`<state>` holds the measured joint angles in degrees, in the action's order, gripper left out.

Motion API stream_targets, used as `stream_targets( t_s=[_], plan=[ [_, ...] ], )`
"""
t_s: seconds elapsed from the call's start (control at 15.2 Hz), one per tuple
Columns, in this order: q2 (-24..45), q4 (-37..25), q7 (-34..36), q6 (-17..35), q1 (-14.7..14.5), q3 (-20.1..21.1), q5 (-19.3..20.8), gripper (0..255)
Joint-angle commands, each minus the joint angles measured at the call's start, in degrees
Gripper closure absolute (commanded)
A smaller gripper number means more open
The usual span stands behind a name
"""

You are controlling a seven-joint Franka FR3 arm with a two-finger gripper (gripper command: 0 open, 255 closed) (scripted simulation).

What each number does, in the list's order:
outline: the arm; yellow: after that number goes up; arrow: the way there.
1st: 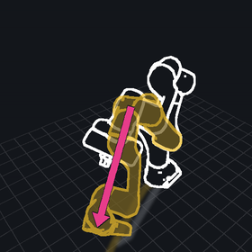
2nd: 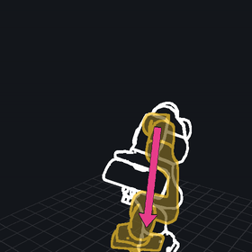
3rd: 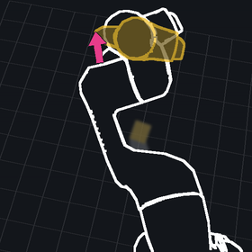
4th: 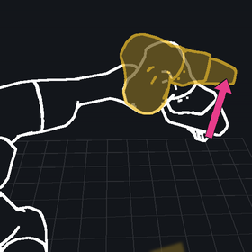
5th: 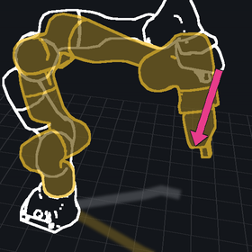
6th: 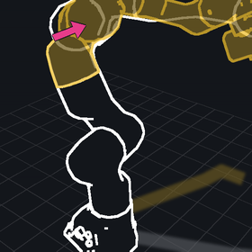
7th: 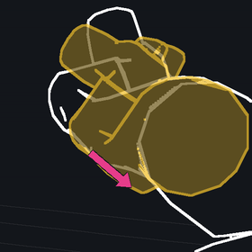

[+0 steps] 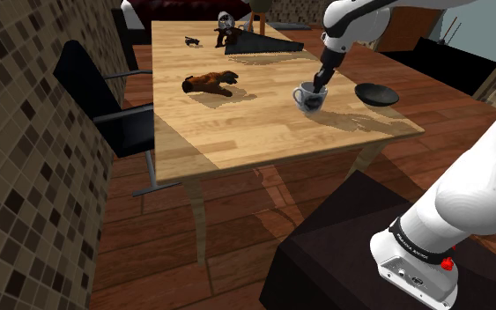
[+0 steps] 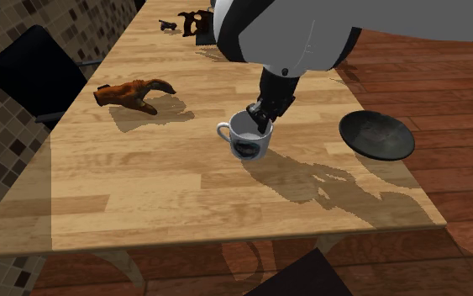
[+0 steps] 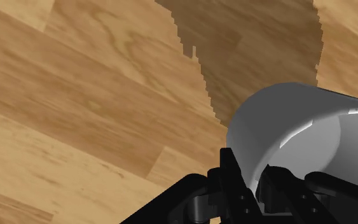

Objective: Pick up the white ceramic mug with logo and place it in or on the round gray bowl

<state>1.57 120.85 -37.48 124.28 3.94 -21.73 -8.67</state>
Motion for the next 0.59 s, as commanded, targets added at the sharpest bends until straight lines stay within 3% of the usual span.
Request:
stream_targets(
  t_s=[0.0,0.53],
  plan=[
    [-0.6,-0.9,0.4,-1.5,0.0,0.0,0.4,255],
    [-2.8,-4.8,1.8,-7.3,-0.1,0.0,1.8,255]
  ],
)
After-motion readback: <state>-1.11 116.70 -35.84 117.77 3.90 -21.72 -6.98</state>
